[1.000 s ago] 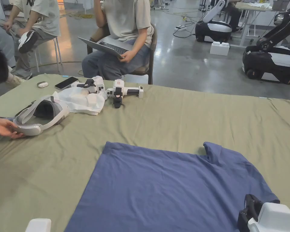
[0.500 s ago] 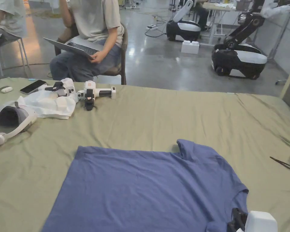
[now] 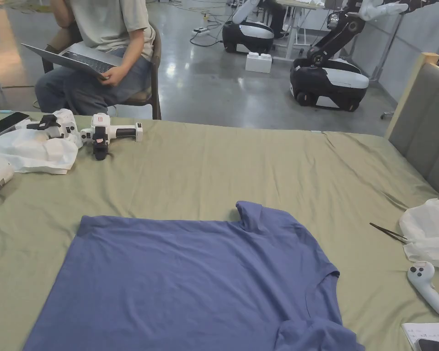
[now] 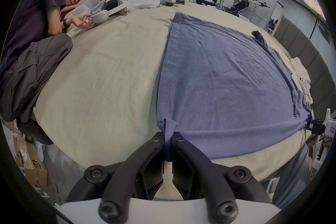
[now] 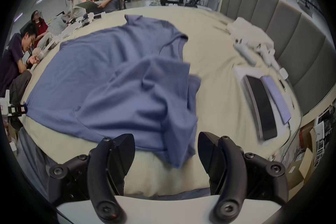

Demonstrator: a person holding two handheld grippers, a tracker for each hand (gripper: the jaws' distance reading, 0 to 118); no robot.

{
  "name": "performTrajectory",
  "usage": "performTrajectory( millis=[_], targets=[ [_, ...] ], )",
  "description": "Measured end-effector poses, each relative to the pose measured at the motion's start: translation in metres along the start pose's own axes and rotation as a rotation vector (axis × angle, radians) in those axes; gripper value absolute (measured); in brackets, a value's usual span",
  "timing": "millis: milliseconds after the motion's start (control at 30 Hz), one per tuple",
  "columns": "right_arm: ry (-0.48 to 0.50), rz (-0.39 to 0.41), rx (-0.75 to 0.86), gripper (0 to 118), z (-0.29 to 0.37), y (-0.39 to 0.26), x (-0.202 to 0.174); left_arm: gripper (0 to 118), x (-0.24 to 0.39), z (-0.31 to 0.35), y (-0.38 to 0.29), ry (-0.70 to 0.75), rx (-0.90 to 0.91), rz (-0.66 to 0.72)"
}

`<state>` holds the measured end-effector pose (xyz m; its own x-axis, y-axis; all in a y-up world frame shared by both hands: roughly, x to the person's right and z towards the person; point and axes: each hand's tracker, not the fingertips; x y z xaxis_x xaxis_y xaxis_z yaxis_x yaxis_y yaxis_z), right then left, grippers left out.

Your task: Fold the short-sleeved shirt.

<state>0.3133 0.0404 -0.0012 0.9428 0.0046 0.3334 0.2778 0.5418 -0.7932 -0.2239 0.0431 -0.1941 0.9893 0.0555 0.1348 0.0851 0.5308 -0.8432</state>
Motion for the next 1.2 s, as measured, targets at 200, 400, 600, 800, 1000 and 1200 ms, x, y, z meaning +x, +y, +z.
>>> performTrajectory(
  millis=[200,400,600,800,1000,1200],
  targets=[
    [0.010,-0.033,0.007,27,-0.013,0.003,-0.006,3,-0.001,-0.002,-0.002,-0.003,-0.001,0.002],
    [0.005,-0.002,0.003,10,-0.008,0.009,-0.012,3,-0.003,0.000,-0.002,-0.009,0.010,0.016],
    [-0.001,0.033,0.063,10,0.020,0.026,-0.014,3,-0.002,0.016,0.008,-0.018,0.082,0.014],
    [0.009,0.051,0.128,10,0.030,0.074,-0.016,3,0.001,0.021,0.054,-0.043,0.171,0.040],
    [0.009,0.058,0.163,10,0.008,0.142,-0.018,3,0.012,-0.006,0.124,-0.052,0.188,0.021],
    [0.013,0.036,0.128,10,-0.042,0.194,-0.018,3,0.022,-0.055,0.178,-0.055,0.123,0.011]
  ],
)
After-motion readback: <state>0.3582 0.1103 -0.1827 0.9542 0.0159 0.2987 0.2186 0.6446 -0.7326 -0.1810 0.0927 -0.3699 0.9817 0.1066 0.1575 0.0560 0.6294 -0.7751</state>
